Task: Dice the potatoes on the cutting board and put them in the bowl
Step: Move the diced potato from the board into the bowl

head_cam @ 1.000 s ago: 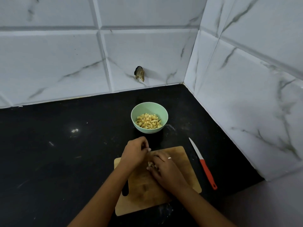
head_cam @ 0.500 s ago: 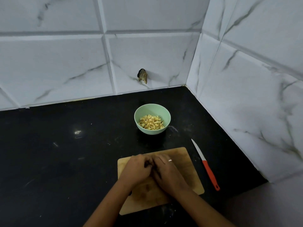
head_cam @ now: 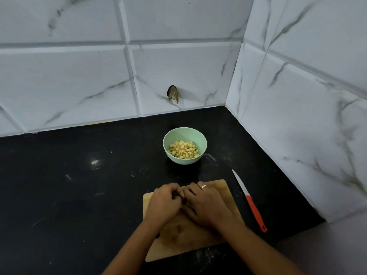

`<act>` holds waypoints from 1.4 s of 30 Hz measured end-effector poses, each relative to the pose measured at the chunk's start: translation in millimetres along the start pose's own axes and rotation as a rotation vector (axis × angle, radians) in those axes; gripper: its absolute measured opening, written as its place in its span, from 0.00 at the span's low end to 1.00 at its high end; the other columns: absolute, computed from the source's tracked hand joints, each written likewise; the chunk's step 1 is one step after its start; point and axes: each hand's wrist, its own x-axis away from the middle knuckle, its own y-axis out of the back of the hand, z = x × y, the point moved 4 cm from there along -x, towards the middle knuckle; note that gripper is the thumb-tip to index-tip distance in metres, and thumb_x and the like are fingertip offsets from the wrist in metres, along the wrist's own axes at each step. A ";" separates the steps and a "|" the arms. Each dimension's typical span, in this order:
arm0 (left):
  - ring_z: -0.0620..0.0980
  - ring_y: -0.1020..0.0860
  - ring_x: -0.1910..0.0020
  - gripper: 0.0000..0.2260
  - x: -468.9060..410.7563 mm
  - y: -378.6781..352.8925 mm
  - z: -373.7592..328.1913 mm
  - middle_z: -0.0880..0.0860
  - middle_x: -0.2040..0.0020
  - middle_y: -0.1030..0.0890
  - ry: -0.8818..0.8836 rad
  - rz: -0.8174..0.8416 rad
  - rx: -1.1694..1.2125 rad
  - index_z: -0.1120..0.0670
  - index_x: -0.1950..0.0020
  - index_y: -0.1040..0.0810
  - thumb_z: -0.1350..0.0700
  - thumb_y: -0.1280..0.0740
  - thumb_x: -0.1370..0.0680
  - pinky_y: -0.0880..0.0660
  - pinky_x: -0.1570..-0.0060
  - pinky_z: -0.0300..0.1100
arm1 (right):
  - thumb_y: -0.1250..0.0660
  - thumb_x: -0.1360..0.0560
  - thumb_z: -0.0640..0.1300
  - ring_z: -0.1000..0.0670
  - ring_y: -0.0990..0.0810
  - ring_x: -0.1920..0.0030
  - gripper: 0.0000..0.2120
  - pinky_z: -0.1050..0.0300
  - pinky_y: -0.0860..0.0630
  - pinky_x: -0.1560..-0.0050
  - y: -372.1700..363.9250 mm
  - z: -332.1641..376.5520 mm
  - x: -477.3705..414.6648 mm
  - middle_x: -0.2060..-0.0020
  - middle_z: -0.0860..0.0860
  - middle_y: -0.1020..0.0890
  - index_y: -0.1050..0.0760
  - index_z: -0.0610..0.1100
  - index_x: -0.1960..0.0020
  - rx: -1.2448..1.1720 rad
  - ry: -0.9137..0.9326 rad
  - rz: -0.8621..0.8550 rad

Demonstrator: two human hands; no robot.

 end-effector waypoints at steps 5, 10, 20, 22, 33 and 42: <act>0.46 0.22 0.60 0.09 -3.3 -4.8 10.5 0.50 0.61 0.20 0.151 -0.032 0.239 0.52 0.62 0.22 0.63 0.36 0.24 0.25 0.60 0.38 | 0.43 0.23 0.53 0.51 0.23 0.67 0.13 0.60 0.28 0.76 1.4 -3.6 -8.5 0.54 0.50 0.19 0.23 0.50 0.47 -0.044 0.099 0.013; 0.46 0.22 0.59 0.08 -4.4 -6.7 17.0 0.50 0.57 0.20 0.227 -0.093 0.386 0.51 0.55 0.22 0.64 0.36 0.23 0.25 0.62 0.37 | 0.44 0.22 0.50 0.56 0.29 0.73 0.13 0.65 0.38 0.77 -3.5 -3.3 -7.4 0.65 0.54 0.20 0.22 0.49 0.54 -0.030 0.136 0.048; 0.48 0.21 0.50 0.25 -61.2 17.6 -8.2 0.50 0.44 0.20 -0.044 -0.193 -0.090 0.41 0.27 0.39 0.54 0.34 0.22 0.22 0.53 0.45 | 0.39 0.20 0.46 0.59 0.33 0.75 0.17 0.63 0.35 0.71 12.4 -35.7 -15.5 0.74 0.53 0.30 0.30 0.46 0.68 -0.884 -0.750 -0.059; 0.48 0.22 0.50 0.22 -69.1 19.6 -10.4 0.50 0.44 0.21 -0.006 -0.188 -0.203 0.43 0.30 0.36 0.51 0.35 0.22 0.24 0.58 0.44 | 0.39 0.20 0.47 0.56 0.35 0.76 0.17 0.62 0.38 0.76 12.2 -38.9 -14.9 0.74 0.52 0.32 0.30 0.45 0.66 -1.217 -0.996 -0.073; 0.44 0.23 0.58 0.09 -61.7 14.2 -14.4 0.48 0.54 0.19 0.001 -0.240 -0.143 0.50 0.46 0.23 0.50 0.32 0.24 0.23 0.61 0.40 | 0.39 0.20 0.44 0.56 0.38 0.79 0.15 0.64 0.44 0.82 54.5 -67.9 -118.7 0.75 0.51 0.34 0.33 0.44 0.65 -1.626 -1.058 -0.378; 0.42 0.22 0.55 0.07 -46.6 20.6 -7.2 0.46 0.53 0.19 -0.026 -0.128 -0.115 0.49 0.50 0.23 0.50 0.30 0.25 0.22 0.54 0.42 | 0.34 0.24 0.48 0.50 0.25 0.67 0.15 0.58 0.29 0.65 30.7 -69.4 -141.4 0.70 0.49 0.23 0.24 0.44 0.68 -0.992 -0.894 -0.023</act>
